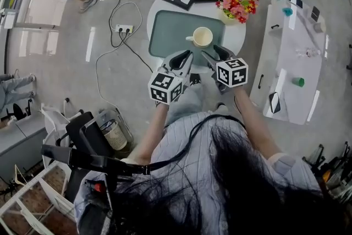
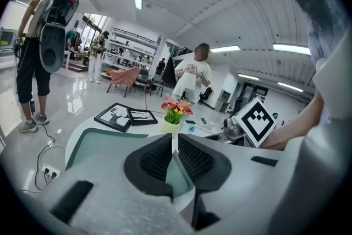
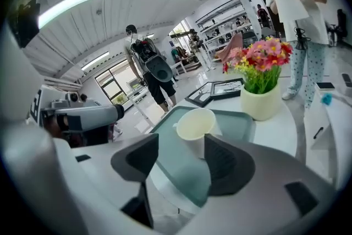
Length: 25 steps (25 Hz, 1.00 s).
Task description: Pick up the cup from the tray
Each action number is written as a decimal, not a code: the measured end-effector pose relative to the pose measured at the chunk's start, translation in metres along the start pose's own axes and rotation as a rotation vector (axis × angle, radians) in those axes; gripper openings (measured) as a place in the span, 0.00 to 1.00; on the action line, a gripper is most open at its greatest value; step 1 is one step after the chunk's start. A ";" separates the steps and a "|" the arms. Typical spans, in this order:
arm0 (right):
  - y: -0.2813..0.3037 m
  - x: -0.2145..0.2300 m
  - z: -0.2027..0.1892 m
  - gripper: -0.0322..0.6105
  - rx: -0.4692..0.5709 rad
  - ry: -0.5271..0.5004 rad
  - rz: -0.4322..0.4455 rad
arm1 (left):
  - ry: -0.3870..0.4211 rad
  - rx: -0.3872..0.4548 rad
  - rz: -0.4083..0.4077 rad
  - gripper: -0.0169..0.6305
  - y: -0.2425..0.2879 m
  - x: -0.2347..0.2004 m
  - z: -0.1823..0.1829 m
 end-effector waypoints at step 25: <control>0.085 0.035 -0.005 0.70 -0.079 -0.208 -0.144 | -0.038 -0.068 -0.003 0.05 0.009 -0.046 -0.007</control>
Point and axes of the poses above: the fingertips, and each gripper's own axes: y forward along the fingers, x to its right, z out of its top, the point moved 5 cm from there along -y, backward along the fingers, and after that the axes turned 8 degrees about -x, right-handed, at the moved point
